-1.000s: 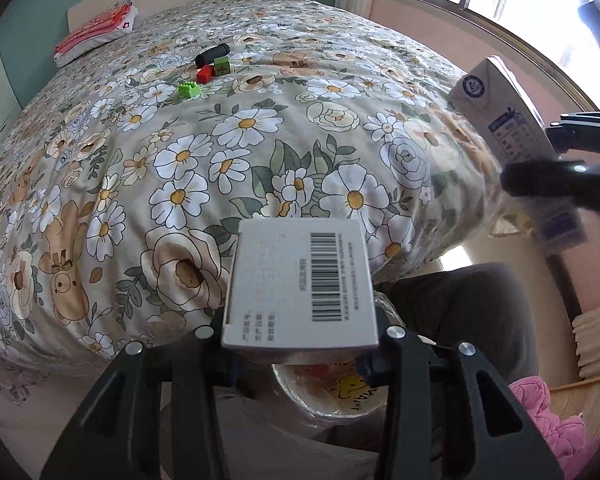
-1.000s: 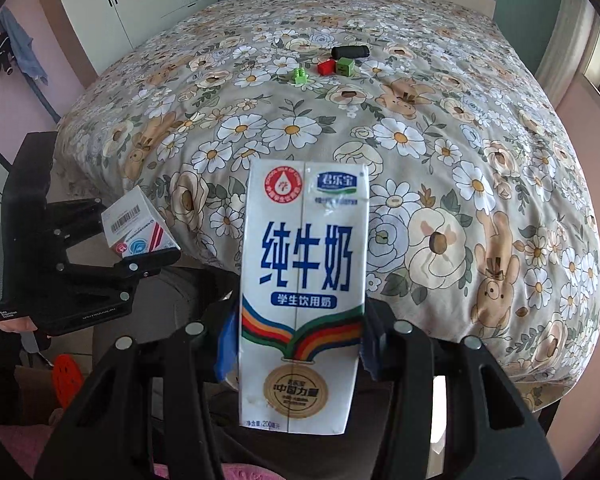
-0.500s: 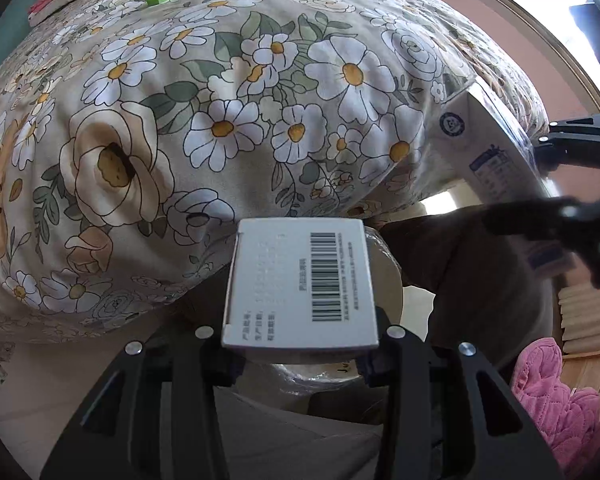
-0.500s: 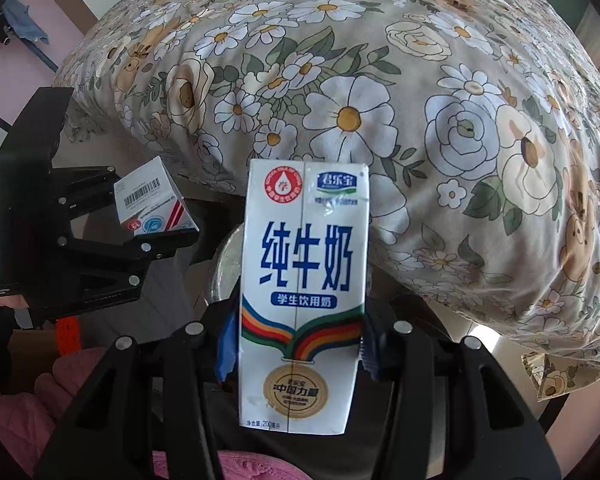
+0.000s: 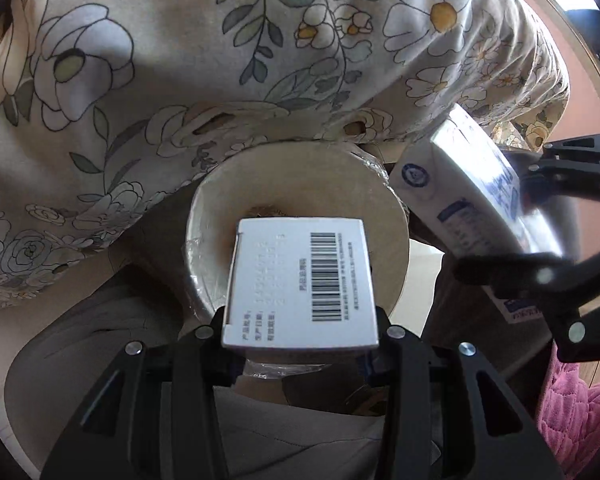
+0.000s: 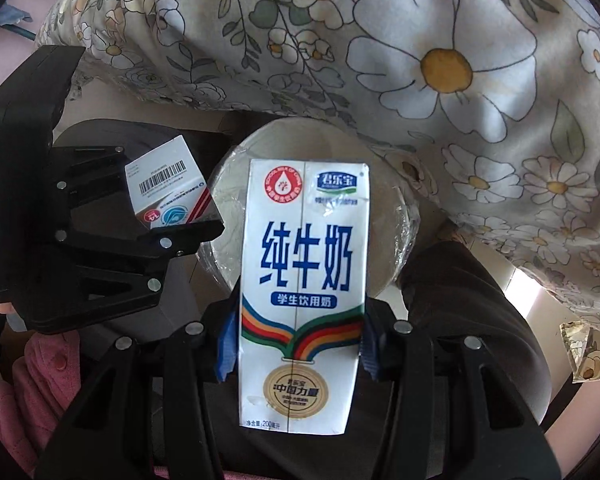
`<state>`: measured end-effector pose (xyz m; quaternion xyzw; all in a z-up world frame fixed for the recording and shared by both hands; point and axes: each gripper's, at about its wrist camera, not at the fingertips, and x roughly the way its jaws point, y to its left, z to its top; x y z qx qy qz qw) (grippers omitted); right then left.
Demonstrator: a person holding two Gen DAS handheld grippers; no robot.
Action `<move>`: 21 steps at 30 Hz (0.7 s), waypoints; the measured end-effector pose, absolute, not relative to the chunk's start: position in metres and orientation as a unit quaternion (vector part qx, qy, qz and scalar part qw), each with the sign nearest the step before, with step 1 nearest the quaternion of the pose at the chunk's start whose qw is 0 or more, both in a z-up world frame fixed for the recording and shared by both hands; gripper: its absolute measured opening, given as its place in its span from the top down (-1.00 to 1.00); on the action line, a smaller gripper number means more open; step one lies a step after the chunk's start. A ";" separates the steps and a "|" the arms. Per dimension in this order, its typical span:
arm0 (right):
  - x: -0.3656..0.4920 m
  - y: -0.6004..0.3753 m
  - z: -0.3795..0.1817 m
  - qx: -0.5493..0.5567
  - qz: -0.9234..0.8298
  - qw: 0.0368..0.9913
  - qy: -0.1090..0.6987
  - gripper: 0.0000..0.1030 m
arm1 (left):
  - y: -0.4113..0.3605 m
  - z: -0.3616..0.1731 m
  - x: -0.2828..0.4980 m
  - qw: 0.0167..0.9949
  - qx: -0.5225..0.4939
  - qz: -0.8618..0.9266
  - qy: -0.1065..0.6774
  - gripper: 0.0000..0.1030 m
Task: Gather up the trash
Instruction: 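Open both tools over the bin, dropping the white box and milk carton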
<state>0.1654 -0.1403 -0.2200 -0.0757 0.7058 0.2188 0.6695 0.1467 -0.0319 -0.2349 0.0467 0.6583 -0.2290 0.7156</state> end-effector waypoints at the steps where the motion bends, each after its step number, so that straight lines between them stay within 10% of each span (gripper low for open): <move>1: 0.166 -0.140 -0.227 -0.071 0.218 0.665 0.710 0.03 | -0.033 -0.241 0.148 0.713 0.043 -0.226 0.662 0.14; 21: 0.187 -0.156 -0.333 0.006 0.165 0.633 0.756 0.03 | -0.047 -0.339 0.178 0.671 -0.019 -0.172 0.721 0.14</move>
